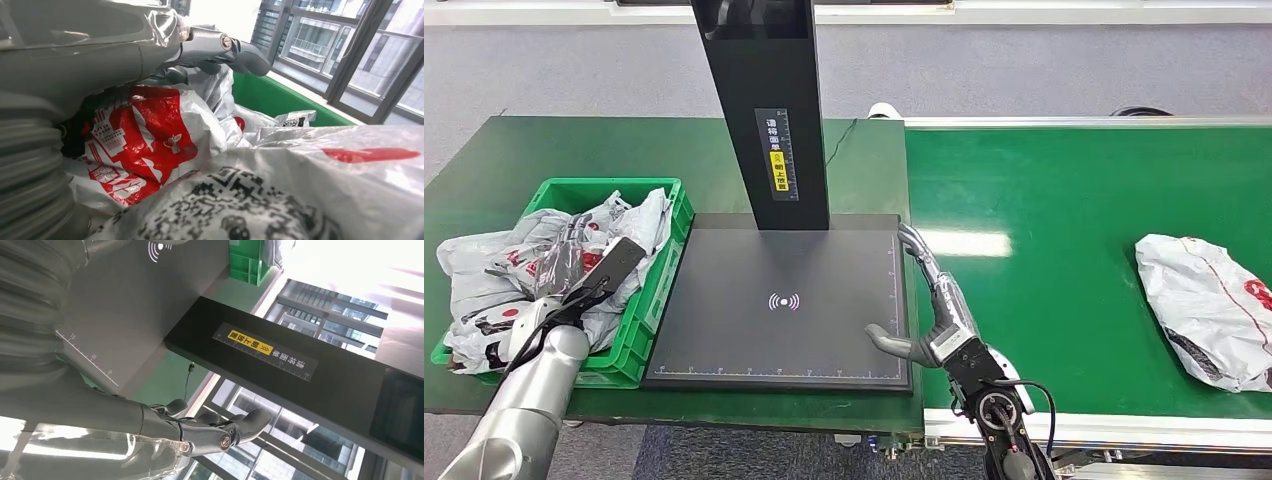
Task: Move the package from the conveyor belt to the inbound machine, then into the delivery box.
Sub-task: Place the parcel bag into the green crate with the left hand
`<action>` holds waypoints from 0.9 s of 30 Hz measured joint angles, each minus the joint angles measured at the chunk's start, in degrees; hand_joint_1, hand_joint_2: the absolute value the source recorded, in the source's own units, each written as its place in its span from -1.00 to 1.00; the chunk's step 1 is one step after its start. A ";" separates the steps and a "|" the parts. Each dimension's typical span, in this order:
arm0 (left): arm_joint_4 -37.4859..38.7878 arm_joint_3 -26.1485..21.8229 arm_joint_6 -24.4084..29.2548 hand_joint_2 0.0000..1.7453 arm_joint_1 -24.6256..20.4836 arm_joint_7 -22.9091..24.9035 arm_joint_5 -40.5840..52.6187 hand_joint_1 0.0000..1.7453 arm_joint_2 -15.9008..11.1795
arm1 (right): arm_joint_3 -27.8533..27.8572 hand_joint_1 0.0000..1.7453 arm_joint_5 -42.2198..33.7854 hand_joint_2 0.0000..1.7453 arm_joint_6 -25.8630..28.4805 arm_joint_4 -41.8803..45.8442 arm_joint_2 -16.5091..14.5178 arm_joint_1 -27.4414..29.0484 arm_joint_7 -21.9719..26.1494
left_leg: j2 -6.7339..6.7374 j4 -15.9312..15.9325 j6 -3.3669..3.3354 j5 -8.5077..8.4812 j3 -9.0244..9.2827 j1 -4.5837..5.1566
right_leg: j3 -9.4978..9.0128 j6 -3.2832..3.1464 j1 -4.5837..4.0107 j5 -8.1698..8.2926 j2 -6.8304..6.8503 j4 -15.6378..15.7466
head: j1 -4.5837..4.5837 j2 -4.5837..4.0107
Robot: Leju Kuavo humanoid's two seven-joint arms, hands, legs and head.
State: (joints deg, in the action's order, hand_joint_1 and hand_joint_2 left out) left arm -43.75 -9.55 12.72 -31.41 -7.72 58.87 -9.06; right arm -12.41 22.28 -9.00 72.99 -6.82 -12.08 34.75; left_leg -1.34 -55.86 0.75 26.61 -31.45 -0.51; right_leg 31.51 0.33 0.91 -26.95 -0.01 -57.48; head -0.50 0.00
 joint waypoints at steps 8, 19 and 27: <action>-16.14 1.28 15.69 1.00 9.58 -18.15 -17.66 -1.00 3.86 | -0.38 -1.00 -2.25 1.00 0.27 -0.23 0.42 -0.83 0.44 | 0.35 -0.03 -0.02 -0.01 -0.46 0.01 | 0.50 0.02 0.01 0.14 -0.24 0.00 | 0.02 0.00; -35.12 8.45 23.66 1.00 20.47 -27.66 -32.36 -1.00 8.46 | -2.10 -1.00 -5.51 1.00 1.29 -2.37 1.83 -3.66 1.12 | 0.43 -0.03 -0.01 0.03 -0.74 -0.05 | 0.82 0.01 -0.04 0.13 -0.32 0.00 | 0.02 0.00; -39.71 11.45 13.45 1.00 23.25 -29.14 -42.99 -1.00 10.07 | -2.23 -1.00 -6.04 1.00 1.45 -2.85 2.56 -3.60 1.67 | 0.43 -0.04 -0.02 0.02 -0.78 -0.05 | 0.84 0.03 -0.04 0.14 -0.32 0.00 | 0.02 0.00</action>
State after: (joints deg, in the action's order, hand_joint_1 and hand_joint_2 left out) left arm -83.46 1.90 26.17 -8.16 -36.86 15.89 1.01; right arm -14.64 16.25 -7.55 70.13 -4.27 -15.67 36.42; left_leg -0.92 -55.90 0.73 26.64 -32.23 -0.56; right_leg 32.36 0.35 0.87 -26.82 -0.33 -57.47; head -0.48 0.00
